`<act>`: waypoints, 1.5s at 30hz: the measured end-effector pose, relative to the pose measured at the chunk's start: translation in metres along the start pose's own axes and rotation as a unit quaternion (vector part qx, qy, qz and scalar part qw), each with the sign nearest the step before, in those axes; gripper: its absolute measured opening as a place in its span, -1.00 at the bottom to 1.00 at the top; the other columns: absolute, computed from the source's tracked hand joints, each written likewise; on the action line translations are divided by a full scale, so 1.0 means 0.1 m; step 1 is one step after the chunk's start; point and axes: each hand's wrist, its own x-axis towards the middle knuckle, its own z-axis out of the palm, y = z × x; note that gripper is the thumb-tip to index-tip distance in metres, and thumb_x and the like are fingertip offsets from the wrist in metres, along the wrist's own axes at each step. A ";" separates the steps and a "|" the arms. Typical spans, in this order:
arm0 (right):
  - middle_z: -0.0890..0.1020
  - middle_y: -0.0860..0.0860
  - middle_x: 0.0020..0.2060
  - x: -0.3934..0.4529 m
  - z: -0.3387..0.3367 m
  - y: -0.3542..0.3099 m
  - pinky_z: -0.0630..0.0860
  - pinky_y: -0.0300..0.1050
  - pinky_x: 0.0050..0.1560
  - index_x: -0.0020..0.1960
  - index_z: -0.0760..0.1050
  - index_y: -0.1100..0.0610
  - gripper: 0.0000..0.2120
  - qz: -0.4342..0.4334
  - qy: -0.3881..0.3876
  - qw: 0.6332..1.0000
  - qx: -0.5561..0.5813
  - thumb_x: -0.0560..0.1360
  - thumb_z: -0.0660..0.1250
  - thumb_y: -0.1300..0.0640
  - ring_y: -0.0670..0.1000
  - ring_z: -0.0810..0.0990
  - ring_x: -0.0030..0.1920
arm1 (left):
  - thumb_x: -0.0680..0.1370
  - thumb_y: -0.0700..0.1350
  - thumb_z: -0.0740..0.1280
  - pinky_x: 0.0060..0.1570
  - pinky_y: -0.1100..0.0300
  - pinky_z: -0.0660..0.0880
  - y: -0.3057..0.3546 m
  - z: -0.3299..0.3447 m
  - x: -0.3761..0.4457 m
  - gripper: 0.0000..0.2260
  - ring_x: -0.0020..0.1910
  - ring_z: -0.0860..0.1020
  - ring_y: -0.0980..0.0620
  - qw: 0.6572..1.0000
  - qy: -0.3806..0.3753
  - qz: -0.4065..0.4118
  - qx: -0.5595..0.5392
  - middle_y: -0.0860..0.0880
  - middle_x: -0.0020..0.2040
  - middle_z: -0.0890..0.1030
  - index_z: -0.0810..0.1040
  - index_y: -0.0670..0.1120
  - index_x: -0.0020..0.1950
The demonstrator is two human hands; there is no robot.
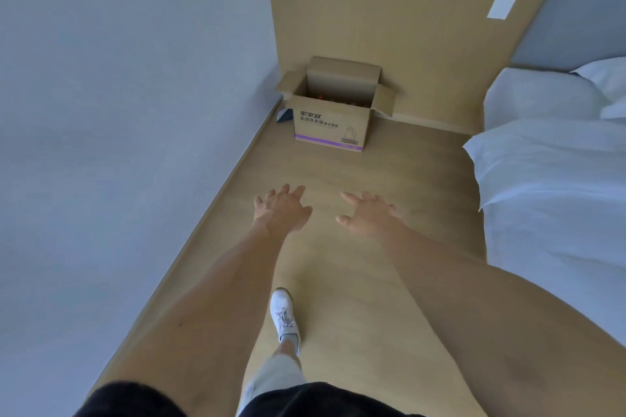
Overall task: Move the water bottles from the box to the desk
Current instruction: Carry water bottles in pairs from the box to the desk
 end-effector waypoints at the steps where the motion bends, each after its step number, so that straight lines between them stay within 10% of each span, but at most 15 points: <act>1: 0.20 0.06 0.55 0.18 -0.09 -0.01 0.23 0.16 0.42 0.58 0.06 -0.21 -0.37 0.006 0.002 1.000 -0.001 0.58 0.15 -0.29 0.17 0.21 0.51 | 0.65 0.19 0.11 0.46 -0.18 0.13 -0.01 -0.07 0.23 -0.48 0.56 0.18 -0.13 1.000 0.003 0.010 0.005 -0.01 0.62 0.16 0.12 0.17 0.60; 45: 0.24 0.03 0.53 7.53 -3.23 0.15 0.33 0.13 0.40 0.60 0.04 -0.18 -0.34 0.103 -0.055 0.988 0.097 0.58 0.19 -0.25 0.18 0.29 0.47 | 0.60 0.13 0.17 0.34 -0.19 0.30 0.13 -2.87 8.32 -0.48 0.40 0.38 -0.15 0.995 -0.053 0.076 -0.024 -0.04 0.47 0.36 0.20 0.15 0.56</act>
